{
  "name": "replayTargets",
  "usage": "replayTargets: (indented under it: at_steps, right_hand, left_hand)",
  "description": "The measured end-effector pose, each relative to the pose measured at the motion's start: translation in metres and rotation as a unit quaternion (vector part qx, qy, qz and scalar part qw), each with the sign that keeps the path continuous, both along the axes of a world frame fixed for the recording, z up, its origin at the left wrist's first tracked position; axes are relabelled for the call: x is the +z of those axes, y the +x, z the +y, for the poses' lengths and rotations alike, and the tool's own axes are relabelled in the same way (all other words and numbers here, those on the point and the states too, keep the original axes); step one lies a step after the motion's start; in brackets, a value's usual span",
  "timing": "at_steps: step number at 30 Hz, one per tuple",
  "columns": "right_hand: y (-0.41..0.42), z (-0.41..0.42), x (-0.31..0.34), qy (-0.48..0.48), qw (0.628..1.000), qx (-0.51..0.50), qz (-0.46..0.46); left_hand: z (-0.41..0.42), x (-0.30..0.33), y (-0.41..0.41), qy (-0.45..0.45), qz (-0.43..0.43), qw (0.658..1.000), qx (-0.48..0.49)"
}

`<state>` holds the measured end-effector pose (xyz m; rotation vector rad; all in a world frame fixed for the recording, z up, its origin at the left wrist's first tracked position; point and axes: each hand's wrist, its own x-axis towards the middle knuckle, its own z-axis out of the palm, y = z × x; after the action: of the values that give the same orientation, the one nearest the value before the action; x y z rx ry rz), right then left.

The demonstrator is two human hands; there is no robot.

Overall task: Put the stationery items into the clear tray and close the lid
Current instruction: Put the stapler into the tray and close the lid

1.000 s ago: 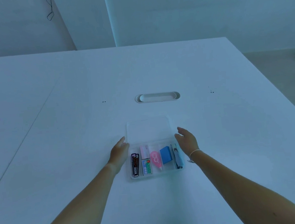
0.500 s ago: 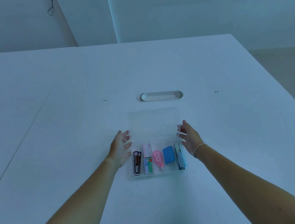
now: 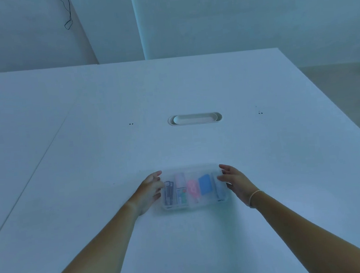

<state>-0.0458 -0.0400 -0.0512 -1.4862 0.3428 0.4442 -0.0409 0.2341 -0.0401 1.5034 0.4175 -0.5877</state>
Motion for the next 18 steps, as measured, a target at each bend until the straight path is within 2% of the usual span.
replayTargets:
  at_steps: [5,13,18]
  right_hand:
    - [-0.019,-0.005,-0.002,-0.062,0.993,0.099,-0.011]
    - [-0.024,-0.002,-0.007,-0.155,0.978,0.132,-0.045]
    - [-0.026,0.000,-0.010,-0.181,0.973,0.133,-0.052]
  left_hand:
    - [0.001,0.002,-0.013,0.061,-0.004,0.995,-0.077]
    - [-0.003,0.001,-0.019,0.118,-0.029,0.987,-0.103]
    - [-0.003,-0.002,-0.018,0.140,-0.038,0.983,-0.113]
